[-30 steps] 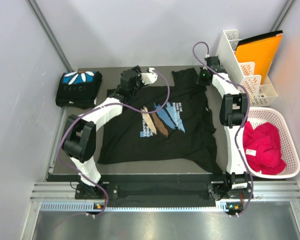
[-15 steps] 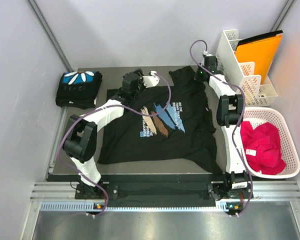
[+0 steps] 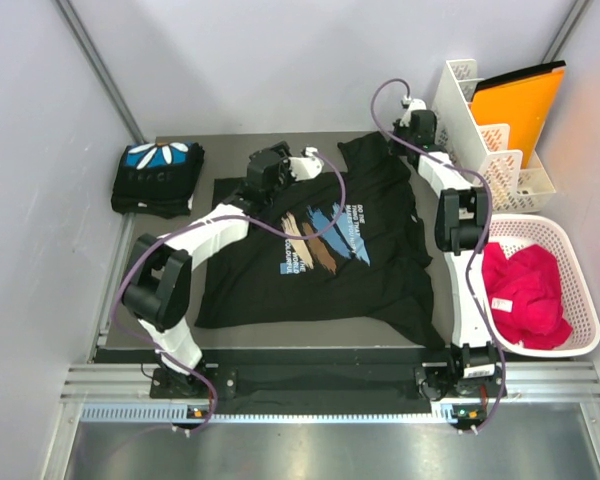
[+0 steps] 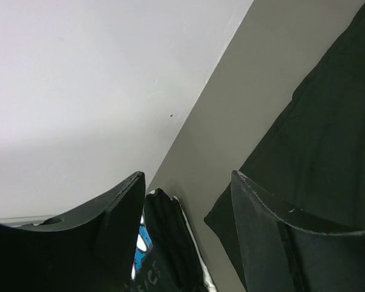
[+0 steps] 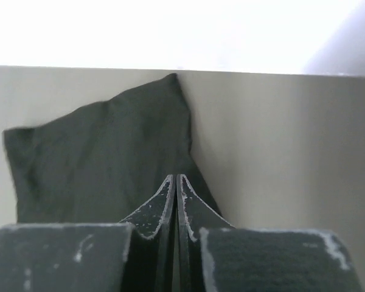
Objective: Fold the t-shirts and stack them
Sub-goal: Flatten the tshirt out
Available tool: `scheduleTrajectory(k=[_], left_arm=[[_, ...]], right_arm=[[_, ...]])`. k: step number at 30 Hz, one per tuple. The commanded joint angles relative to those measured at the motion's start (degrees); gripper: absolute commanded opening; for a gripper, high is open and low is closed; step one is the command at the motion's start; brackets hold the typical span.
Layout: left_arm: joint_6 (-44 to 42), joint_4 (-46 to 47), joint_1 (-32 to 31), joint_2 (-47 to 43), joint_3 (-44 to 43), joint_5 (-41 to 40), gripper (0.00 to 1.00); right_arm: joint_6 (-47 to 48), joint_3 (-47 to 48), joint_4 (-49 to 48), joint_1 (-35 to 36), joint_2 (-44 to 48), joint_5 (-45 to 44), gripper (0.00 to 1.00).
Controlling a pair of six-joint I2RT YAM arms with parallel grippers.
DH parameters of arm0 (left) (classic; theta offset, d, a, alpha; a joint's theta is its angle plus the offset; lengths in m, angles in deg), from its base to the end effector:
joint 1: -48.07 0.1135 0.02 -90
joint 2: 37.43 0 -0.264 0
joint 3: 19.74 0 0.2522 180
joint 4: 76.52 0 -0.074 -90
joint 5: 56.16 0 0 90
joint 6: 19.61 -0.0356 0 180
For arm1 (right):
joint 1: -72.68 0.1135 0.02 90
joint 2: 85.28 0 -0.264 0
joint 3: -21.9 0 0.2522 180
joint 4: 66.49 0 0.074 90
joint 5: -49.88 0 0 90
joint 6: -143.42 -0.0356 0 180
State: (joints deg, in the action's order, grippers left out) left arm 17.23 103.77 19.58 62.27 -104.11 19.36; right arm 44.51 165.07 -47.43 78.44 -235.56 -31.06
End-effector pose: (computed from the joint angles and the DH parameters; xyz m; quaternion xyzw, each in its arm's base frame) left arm 0.3668 -0.1889 0.2789 0.4566 0.6458 0.2267 0.5683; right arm 0.5939 0.0655 0.1650 -0.0185 0.8470 0.1338 0.5141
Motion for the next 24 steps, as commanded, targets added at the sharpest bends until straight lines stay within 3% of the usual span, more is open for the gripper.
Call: scheduleTrajectory(k=[1, 3, 4, 7, 9, 11, 15, 19, 24], left_arm=[[-1.8, 5.3, -0.3, -4.4, 2.3, -0.2, 0.63], [-3.4, 5.9, 0.0, -5.3, 4.4, 0.7, 0.65], [-4.8, 6.0, 0.4, -6.1, 5.3, 2.0, 0.67], [-8.6, 2.5, 1.5, -6.8, 7.1, 4.7, 0.82], [-11.3, -2.1, 2.2, -6.5, 7.9, 6.3, 0.95], [-13.0, -1.5, 2.7, -5.5, 9.0, 6.0, 0.99], [-17.3, -2.8, 4.5, -2.2, 10.2, 2.6, 0.99], [-17.1, 3.4, 7.7, 1.5, 10.6, 2.6, 0.99], [-17.4, 6.9, 11.3, 5.0, 8.0, 2.3, 0.97]], right_arm=[[6.6, -0.6, -5.5, -0.2, 13.1, 4.7, 0.1], [11.3, -0.4, 0.9, -0.3, 16.1, 9.5, 0.28], [13.4, -0.6, 6.2, -0.3, 19.4, 10.8, 0.44], [22.9, -2.7, 18.0, -0.5, 25.2, 14.2, 0.61], [27.3, -6.2, 23.2, -0.9, 27.5, 14.2, 0.65], [28.2, -9.2, 28.7, -2.3, 30.0, 13.4, 0.67], [27.5, -12.5, 36.3, -5.3, 29.3, 16.1, 0.67], [30.3, -14.3, 40.2, -7.1, 27.8, 17.6, 0.64], [36.2, -6.8, 47.9, -7.1, 23.2, 22.7, 0.61]])
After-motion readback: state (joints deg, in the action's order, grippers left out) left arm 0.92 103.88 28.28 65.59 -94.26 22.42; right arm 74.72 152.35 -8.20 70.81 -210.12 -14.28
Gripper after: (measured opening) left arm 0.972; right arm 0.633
